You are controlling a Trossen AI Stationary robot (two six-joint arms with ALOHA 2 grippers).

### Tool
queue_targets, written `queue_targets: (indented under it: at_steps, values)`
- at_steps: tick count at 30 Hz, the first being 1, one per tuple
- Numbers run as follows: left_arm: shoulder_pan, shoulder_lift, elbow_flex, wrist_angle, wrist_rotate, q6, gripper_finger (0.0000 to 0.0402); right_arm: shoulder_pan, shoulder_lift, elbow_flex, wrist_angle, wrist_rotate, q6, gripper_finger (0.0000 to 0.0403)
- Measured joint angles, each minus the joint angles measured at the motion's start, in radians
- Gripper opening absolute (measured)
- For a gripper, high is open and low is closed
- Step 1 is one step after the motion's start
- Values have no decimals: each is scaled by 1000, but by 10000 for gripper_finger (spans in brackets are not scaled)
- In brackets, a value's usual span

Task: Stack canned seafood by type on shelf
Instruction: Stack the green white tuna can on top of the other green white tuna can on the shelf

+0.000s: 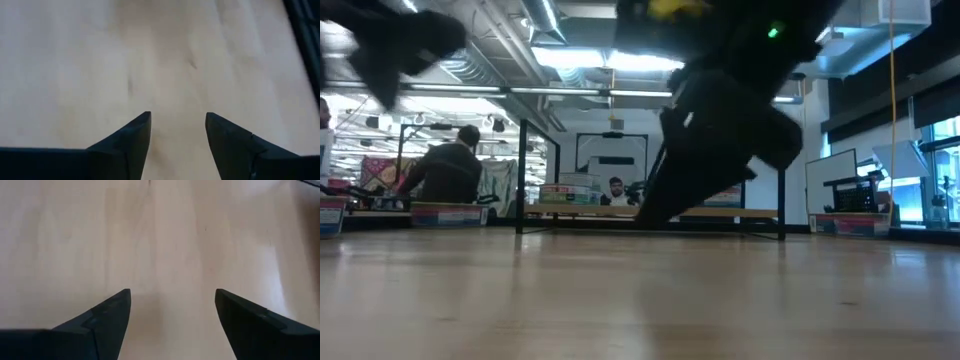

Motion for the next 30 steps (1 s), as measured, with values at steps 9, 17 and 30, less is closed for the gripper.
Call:
queue_targets:
  at_steps: [9, 17, 30]
  values:
    - [-216, 25, 48, -51, 176, -455, 166, 87, -1, -10, 34, 81, 128, 289]
    - [-415, 30, 48, -54, 209, -828, 144, 100, -1, -10, 149, 88, 139, 289]
    - [-549, 203, 47, -59, 290, -991, 115, 116, 2, -10, 192, 14, 257, 289]
